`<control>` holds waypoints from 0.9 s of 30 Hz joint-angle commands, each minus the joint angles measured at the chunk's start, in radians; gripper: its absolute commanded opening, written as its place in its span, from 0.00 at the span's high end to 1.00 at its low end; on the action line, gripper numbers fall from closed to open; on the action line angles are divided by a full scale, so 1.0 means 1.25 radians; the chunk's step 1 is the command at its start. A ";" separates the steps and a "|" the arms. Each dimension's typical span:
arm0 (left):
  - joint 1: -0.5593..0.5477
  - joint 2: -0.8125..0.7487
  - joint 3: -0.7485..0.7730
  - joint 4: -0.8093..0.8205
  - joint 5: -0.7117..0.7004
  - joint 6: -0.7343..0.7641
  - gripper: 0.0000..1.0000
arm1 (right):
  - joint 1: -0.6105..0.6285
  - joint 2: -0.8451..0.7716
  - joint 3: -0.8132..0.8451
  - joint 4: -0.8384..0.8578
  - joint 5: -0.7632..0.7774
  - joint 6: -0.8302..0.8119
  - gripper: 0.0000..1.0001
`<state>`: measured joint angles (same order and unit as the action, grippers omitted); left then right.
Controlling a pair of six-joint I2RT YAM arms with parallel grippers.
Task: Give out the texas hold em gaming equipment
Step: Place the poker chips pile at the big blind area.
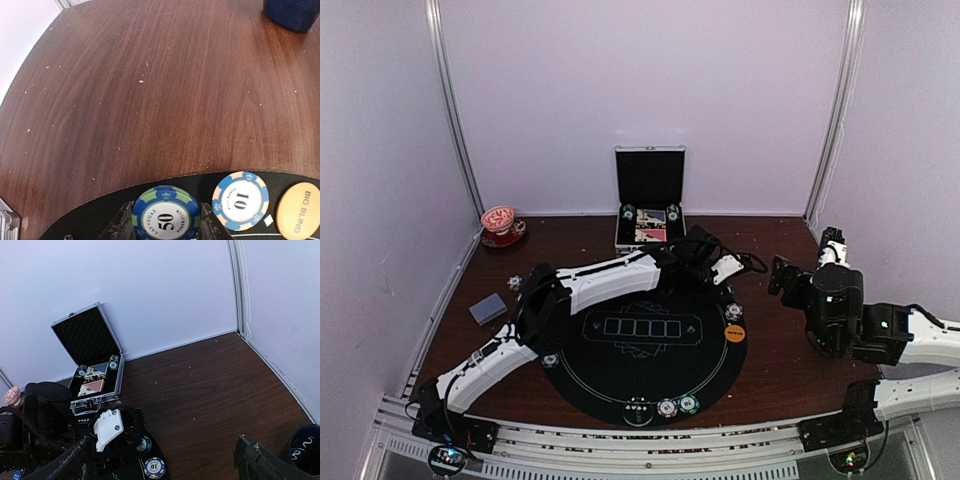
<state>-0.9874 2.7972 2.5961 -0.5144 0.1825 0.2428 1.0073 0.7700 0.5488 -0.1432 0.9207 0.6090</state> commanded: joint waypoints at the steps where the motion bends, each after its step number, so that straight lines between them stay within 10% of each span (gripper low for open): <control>1: -0.003 0.024 0.024 0.034 -0.012 -0.006 0.75 | -0.001 -0.004 -0.004 0.010 -0.003 -0.004 0.02; 27: -0.003 0.008 0.008 0.018 -0.006 -0.011 0.47 | -0.002 -0.001 -0.005 0.014 -0.004 -0.010 0.02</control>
<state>-0.9886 2.8246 2.5973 -0.5163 0.1616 0.2359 1.0073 0.7704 0.5488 -0.1371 0.9161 0.6052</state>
